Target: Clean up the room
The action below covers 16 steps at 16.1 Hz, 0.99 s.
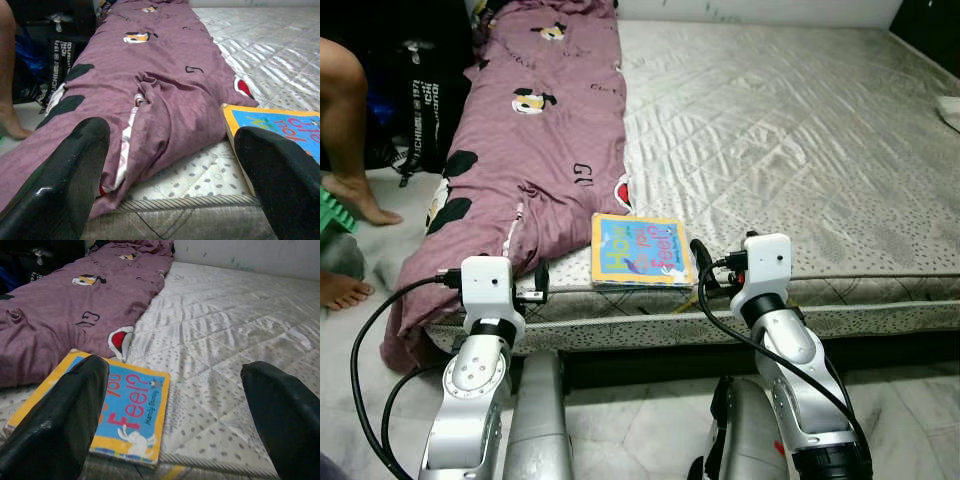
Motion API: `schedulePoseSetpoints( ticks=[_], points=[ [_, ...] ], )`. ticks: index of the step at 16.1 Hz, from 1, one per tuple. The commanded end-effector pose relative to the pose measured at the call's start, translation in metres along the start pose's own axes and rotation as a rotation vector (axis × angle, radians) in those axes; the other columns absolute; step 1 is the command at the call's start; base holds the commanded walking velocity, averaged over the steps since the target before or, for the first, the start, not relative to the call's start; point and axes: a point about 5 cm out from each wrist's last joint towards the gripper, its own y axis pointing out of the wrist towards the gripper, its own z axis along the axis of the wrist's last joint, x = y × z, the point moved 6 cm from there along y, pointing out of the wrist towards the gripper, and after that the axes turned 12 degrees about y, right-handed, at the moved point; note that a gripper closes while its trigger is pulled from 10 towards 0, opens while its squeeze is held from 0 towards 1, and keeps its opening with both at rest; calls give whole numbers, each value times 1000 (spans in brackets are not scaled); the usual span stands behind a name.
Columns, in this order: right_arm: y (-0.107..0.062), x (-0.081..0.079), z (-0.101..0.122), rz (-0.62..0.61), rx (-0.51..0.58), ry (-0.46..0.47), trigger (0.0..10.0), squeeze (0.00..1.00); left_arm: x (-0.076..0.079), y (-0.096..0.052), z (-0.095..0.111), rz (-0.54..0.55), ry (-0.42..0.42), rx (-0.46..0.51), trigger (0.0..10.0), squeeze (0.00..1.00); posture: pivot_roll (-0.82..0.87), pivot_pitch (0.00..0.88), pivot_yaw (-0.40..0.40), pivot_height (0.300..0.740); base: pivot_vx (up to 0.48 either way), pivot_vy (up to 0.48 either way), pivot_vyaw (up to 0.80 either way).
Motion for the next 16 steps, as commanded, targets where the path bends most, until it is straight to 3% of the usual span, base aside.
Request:
schedulePoseSetpoints(
  ticks=[1,5,16],
  points=[
    [0,3,0,-8,-6,2,10000,0,0,1,-1,-4,1,-6,10000,0,25,48,-40,535,0,0,0],
    [1,3,0,-9,-6,3,10000,0,0,1,-1,-8,0,-6,10000,0,25,49,-40,535,0,0,0],
    [13,17,16,-49,49,2,10000,0,-4,7,8,2,-11,8,10000,0,29,17,-27,535,291,0,0]
  ],
)
